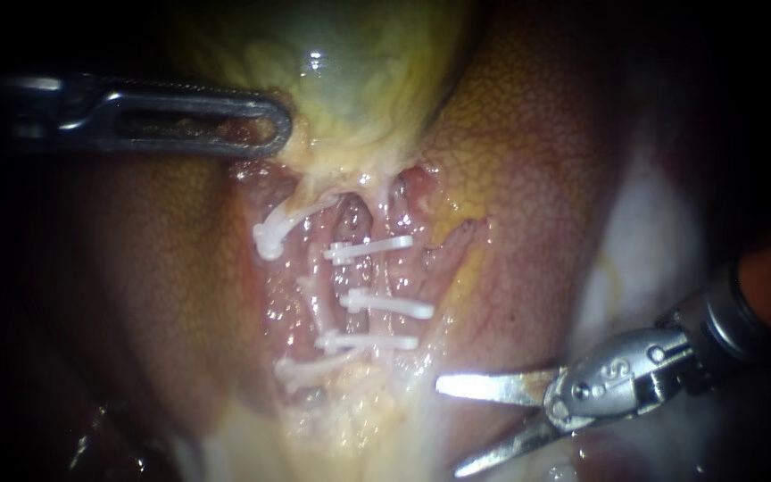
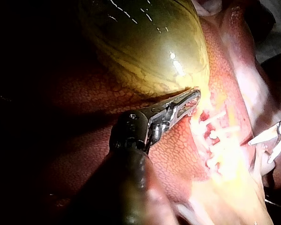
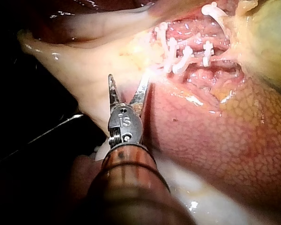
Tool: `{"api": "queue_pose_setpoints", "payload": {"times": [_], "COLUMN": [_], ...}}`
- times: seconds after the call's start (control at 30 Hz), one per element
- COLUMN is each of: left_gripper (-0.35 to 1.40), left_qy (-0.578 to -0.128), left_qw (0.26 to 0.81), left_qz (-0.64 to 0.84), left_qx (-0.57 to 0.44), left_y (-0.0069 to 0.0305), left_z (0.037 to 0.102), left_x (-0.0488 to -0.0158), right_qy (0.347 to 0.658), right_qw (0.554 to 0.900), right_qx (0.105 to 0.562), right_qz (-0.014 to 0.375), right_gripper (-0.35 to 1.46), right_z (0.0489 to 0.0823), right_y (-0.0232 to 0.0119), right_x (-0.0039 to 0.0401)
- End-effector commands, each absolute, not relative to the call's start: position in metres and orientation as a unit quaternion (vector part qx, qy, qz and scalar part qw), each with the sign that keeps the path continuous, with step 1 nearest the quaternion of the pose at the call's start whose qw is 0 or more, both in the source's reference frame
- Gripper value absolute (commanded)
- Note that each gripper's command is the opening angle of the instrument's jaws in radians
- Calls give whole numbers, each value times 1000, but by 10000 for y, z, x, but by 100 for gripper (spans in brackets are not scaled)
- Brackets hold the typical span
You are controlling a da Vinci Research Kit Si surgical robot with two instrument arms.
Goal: Go to the cutting position right tube
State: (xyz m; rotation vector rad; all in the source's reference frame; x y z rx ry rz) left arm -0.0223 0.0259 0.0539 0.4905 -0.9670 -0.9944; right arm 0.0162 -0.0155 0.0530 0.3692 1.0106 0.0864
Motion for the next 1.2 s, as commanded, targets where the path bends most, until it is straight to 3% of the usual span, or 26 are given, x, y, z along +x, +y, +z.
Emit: {"api": "queue_pose_setpoints", "payload": {"times": [0.03,0.53,0.7,0.93,1.2], "left_gripper": [-35,-35,-35,-35,-35], "left_qy": [-441,-441,-440,-440,-440], "left_qw": [741,735,735,735,735], "left_qz": [-454,-468,-469,-470,-470], "left_qx": [224,215,213,213,211], "left_y": [259,288,288,287,285], "left_z": [538,490,490,490,492], "left_x": [-223,-163,-160,-161,-164], "right_qy": [481,480,479,476,464], "right_qw": [858,858,858,843,833], "right_qx": [177,178,180,236,270], "right_qz": [42,46,49,85,131], "right_gripper": [135,135,135,142,142], "right_z": [530,533,533,525,511], "right_y": [-155,-154,-151,-128,-100], "right_x": [162,162,164,172,175]}}
